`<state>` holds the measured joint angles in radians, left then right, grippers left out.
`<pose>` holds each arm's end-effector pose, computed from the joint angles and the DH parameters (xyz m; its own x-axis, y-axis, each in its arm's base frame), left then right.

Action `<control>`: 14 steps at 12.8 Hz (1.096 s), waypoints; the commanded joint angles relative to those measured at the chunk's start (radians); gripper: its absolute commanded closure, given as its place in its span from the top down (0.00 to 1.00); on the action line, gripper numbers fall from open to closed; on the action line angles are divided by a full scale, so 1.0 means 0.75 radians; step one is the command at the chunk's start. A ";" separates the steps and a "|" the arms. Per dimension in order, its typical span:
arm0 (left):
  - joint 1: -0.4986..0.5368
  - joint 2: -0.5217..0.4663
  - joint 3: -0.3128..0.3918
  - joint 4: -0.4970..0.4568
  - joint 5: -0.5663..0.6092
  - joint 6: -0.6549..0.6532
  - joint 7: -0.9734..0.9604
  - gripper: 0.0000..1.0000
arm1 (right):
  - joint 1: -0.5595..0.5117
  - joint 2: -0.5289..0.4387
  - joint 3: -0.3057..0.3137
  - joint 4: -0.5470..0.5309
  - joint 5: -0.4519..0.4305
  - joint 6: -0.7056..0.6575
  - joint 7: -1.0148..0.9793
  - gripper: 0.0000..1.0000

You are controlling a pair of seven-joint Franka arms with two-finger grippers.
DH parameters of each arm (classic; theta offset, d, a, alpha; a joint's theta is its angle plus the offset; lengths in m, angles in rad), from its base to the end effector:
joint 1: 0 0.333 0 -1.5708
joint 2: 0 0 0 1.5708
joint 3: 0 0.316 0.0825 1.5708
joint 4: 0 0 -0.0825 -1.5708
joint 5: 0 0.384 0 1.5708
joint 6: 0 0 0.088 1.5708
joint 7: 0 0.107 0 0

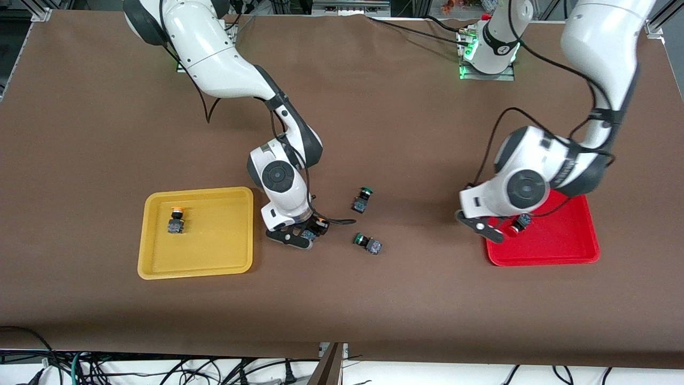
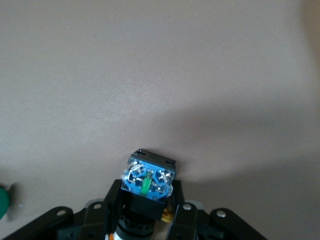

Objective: Place red and yellow buttons in trays
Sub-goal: 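Grasp the yellow button with the right gripper while the left carries red, then place the yellow button in the yellow tray while the left releases red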

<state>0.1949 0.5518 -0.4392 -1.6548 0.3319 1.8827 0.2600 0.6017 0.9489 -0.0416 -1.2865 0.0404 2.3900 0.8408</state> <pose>0.6396 -0.1036 0.2946 0.7823 -0.5633 -0.2659 -0.5807 -0.8140 0.0161 0.6406 0.4119 0.1864 0.9518 -0.2883 0.1047 -0.2765 -0.9542 -0.1141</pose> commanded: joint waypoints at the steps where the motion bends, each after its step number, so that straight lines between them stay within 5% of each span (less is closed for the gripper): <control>1: 0.224 -0.028 -0.014 -0.009 0.026 -0.007 0.392 0.09 | -0.027 -0.099 -0.036 0.026 -0.011 -0.226 -0.163 0.00; 5: 0.449 0.100 -0.016 -0.015 0.150 0.236 0.704 0.17 | -0.250 -0.230 -0.028 0.010 0.032 -0.491 -0.603 0.00; 6: 0.460 0.121 -0.014 -0.015 0.155 0.271 0.731 0.40 | -0.260 -0.230 -0.041 0.010 0.032 -0.542 -0.664 0.00; 7: 0.462 0.125 -0.014 -0.013 0.155 0.275 0.741 0.99 | -0.266 -0.230 -0.073 -0.003 0.032 -0.577 -0.687 0.00; 10: 0.454 0.093 -0.034 -0.009 0.134 0.253 0.735 1.00 | -0.352 -0.228 -0.118 -0.094 0.038 -0.557 -0.875 0.00; 14: 0.452 -0.034 -0.256 0.020 0.073 -0.024 0.383 1.00 | -0.377 -0.224 -0.112 -0.193 0.042 -0.526 -0.900 0.00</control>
<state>0.5389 0.5894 -0.5676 -1.6433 0.4099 1.9700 0.6899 0.3126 0.7983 -0.1312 -1.3800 0.0552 1.9672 0.1804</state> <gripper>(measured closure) 0.000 0.573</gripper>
